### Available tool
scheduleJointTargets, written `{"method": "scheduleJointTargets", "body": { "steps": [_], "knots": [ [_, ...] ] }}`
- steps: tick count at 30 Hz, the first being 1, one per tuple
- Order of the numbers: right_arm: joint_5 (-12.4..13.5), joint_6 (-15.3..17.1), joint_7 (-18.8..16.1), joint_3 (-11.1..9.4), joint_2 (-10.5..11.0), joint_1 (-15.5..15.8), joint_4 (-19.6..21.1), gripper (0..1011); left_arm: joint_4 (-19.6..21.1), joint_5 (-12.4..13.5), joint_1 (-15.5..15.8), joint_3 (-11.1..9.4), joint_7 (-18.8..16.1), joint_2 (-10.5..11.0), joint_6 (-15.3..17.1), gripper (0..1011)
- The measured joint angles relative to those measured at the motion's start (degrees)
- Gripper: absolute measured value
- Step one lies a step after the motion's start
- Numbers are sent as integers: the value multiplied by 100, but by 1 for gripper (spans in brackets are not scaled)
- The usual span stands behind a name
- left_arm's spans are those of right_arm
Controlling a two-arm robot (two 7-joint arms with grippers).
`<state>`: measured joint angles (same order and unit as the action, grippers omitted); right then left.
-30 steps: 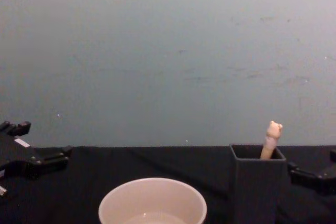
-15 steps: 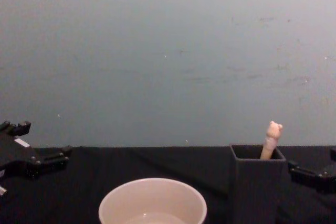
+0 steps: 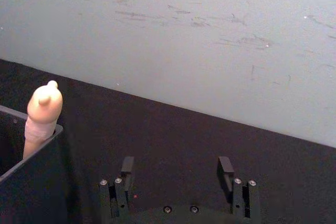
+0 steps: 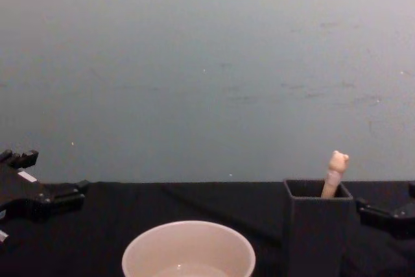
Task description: Pick up the stirring spoon with one hand, stir inside the cup, then place it back in its original position.
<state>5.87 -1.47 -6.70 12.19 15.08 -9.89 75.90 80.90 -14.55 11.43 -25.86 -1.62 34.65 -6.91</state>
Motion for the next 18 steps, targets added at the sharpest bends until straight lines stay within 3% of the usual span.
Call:
{"method": "scheduleJointTargets", "body": {
  "steps": [18],
  "knots": [
    [1,0,0,0,0,0,0,1000,0,0,0,0,0,0,0,1001]
  ]
}}
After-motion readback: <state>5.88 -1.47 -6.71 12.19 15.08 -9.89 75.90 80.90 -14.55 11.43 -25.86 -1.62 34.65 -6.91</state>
